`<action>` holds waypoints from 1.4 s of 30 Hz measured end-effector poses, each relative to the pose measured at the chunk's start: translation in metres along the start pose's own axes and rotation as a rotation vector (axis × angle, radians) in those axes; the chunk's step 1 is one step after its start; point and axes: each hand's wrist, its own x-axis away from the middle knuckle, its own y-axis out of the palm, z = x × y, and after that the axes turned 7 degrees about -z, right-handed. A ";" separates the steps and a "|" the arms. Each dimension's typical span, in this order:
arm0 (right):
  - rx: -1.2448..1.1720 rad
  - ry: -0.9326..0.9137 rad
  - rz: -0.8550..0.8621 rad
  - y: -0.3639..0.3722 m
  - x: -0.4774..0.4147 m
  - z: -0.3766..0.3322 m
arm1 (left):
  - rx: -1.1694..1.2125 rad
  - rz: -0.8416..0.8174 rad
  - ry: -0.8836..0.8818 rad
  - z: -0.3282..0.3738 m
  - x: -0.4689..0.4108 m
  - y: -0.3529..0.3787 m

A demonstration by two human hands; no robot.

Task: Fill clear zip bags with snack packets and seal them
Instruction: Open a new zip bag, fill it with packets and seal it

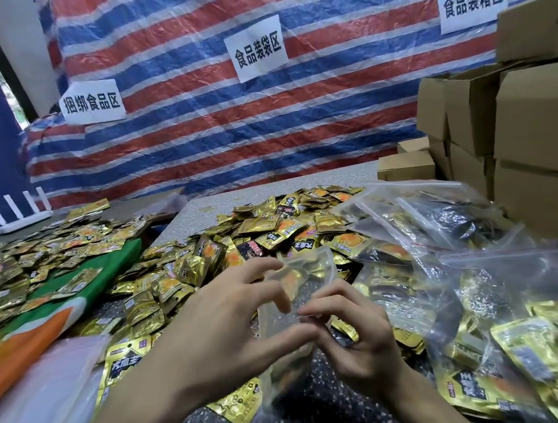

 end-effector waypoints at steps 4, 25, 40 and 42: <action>0.040 0.004 -0.040 -0.001 -0.001 -0.002 | -0.023 0.053 0.053 -0.007 0.016 0.005; 0.457 0.167 -0.608 -0.075 -0.065 -0.052 | 0.618 0.368 0.017 -0.042 0.040 -0.008; -0.168 0.729 -0.400 -0.100 -0.099 -0.072 | 1.043 0.535 0.032 -0.050 0.031 -0.001; -0.189 0.767 -0.364 -0.098 -0.097 -0.068 | 1.040 0.530 0.044 -0.048 0.029 0.000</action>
